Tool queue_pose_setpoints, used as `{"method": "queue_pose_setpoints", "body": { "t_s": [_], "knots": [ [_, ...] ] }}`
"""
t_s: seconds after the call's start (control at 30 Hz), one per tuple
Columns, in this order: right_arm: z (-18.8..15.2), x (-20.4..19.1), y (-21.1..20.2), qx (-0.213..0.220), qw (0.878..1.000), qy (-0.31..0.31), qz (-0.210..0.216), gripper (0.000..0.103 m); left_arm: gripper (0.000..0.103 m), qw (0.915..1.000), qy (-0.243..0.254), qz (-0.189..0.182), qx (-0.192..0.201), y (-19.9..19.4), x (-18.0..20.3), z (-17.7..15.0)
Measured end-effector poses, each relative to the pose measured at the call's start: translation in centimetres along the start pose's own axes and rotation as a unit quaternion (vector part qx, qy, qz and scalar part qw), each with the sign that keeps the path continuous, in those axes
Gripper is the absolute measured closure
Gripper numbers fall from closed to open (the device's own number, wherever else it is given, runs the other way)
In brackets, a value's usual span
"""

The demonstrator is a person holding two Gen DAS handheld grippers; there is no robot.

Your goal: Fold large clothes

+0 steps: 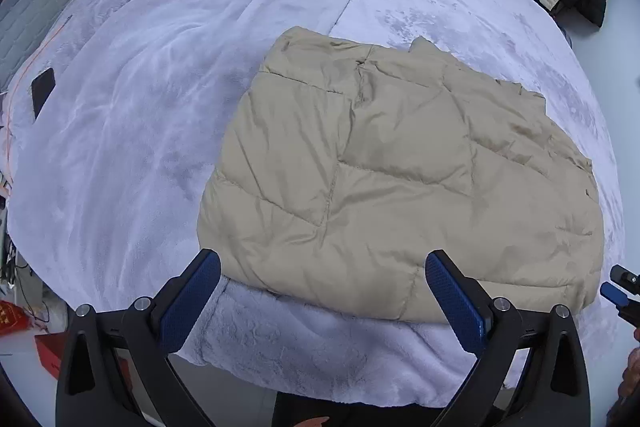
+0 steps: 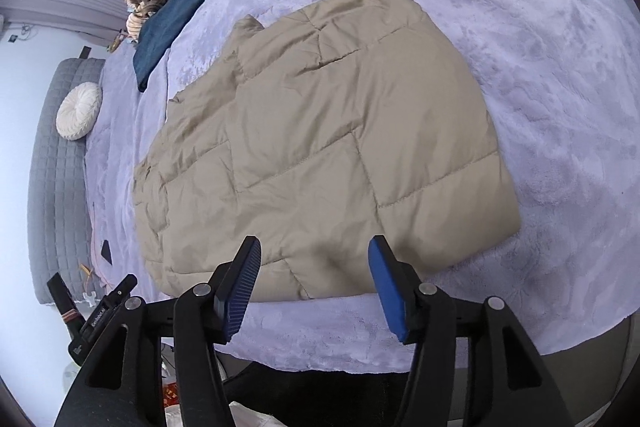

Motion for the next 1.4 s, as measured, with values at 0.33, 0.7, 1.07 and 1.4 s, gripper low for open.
{"method": "queue_pose_setpoints", "body": {
  "t_s": [0.33, 0.7, 1.07, 1.4],
  "knots": [
    [-0.8, -3.4, 0.9, 0.001, 0.998, -0.055, -0.022, 0.018, 0.001, 0.9994, 0.035, 0.003, 0.006, -1.4, 0.8, -0.2],
    [-0.9, -8.4, 6.4, 0.000, 0.999, -0.042, -0.022, 0.018, 0.001, 0.9973, 0.073, -0.009, -0.005, 1.3, -2.1, 3.4],
    [-1.3, -10.0, 11.0, -0.009, 0.999, -0.009, -0.041, 0.000, 0.001, 0.9932, 0.099, -0.043, -0.045, 5.6, -2.8, 4.9],
    [-1.2, -11.3, 13.9, -0.029, 0.998, -0.002, -0.046, 0.000, 0.001, 0.9897, 0.107, -0.070, -0.064, 8.2, -2.6, 5.7]
  ]
}}
Point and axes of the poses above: each gripper's, at about its wrist camera, not at the fingertips, and y roughly the way its jaws point, x to its right, z to its top, the point moved 10 cm from there along y, roughly the way its jaws point, and after that the axes turned 11 degrees about z, right-handed, at the moved point
